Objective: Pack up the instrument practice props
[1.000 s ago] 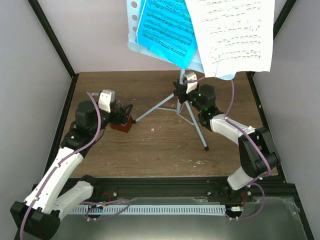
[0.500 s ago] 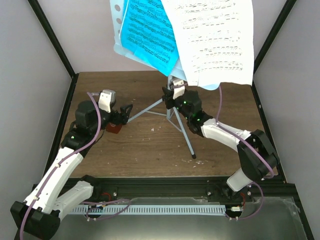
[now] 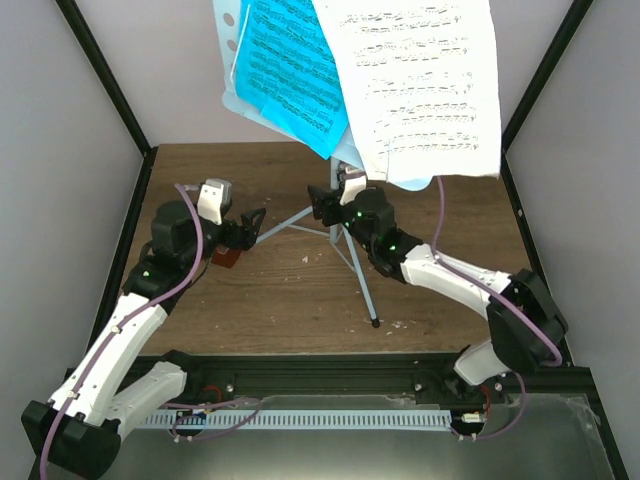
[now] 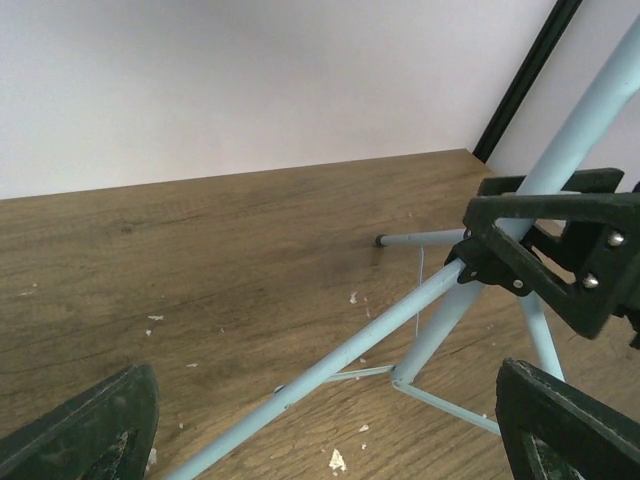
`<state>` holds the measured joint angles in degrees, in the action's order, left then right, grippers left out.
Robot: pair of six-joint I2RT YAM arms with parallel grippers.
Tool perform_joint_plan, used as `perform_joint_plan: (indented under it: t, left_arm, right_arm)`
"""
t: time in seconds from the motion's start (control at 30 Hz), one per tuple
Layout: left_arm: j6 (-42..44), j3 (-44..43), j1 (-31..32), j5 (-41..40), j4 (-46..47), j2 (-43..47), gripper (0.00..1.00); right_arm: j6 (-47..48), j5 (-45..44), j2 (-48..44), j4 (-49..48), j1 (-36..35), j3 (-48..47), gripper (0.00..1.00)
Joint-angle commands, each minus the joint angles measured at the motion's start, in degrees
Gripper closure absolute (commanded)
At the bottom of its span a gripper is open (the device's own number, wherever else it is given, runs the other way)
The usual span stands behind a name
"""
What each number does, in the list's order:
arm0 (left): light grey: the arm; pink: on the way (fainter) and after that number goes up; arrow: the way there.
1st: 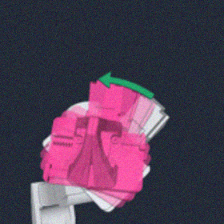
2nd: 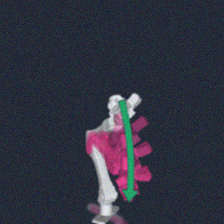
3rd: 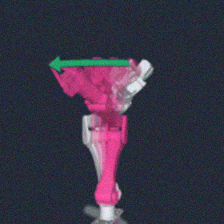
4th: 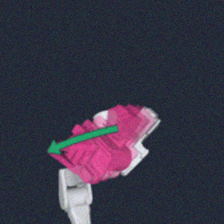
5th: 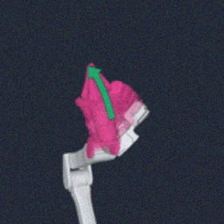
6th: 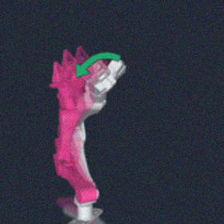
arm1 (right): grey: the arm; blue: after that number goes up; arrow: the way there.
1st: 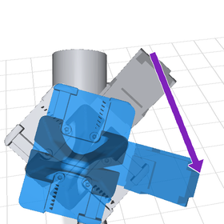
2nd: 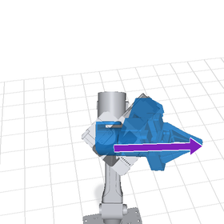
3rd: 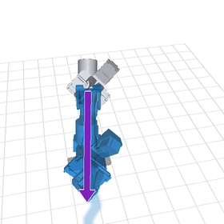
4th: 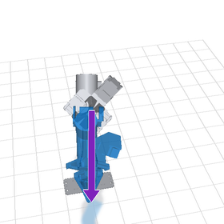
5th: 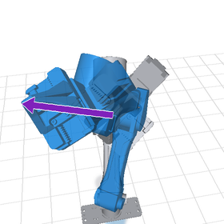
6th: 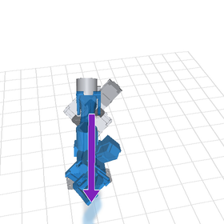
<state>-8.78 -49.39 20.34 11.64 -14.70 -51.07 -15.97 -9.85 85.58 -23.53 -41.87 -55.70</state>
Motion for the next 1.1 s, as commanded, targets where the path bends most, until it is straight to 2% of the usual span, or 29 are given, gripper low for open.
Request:
perform_joint_plan:
  t: [0.0, 0.2, 0.33, 0.47, 0.57, 0.67, 0.83, 0.93, 1.07]
  left_arm:
    - [0.5, 0.4, 0.0, -0.8, 1.1, 0.0, 0.07]
    - [1.5, 0.3, 0.1, -2.4, 0.8, 0.2, 0.07]
    - [1.7, 0.6, 0.1, -3.0, 1.1, 0.8, 0.07]
    - [2.0, 1.4, 0.1, -3.0, 2.1, 1.7, 0.07]
    - [3.1, 1.9, 0.1, -2.0, 3.1, 2.5, 0.07]
    - [3.5, 2.3, 0.1, 0.1, 4.4, 3.1, 0.08]
    - [-3.6, 0.8, 0.1, 9.2, 6.7, 4.5, 0.12]
    - [-7.2, -5.4, 0.4, 16.2, 4.0, 2.7, 0.17]
    - [-11.1, -14.3, 3.2, 20.7, 2.0, -0.7, 0.22]
  right_arm:
    - [-7.2, -0.6, -3.1, 8.6, -0.4, 1.3, 0.23]
    - [-6.6, -1.6, -14.1, 8.5, -0.3, 12.2, 0.02]
    - [-6.7, -3.5, -22.7, 11.2, 2.5, 20.7, 0.0]
    - [-8.0, 1.1, -31.9, 16.8, 14.1, 26.3, 0.0]
    - [-7.6, 8.5, -38.7, 19.7, 27.2, 27.4, 0.0]
    - [-6.8, 18.3, -41.9, 23.1, 40.6, 24.1, 0.0]
    - [-9.3, 39.7, -39.3, 30.7, 59.2, 9.8, 0.0]
    - [-13.1, 50.0, -37.0, 31.7, 63.8, 0.5, 0.0]
    - [-20.2, 55.5, -35.5, 29.7, 64.2, -10.0, 0.0]
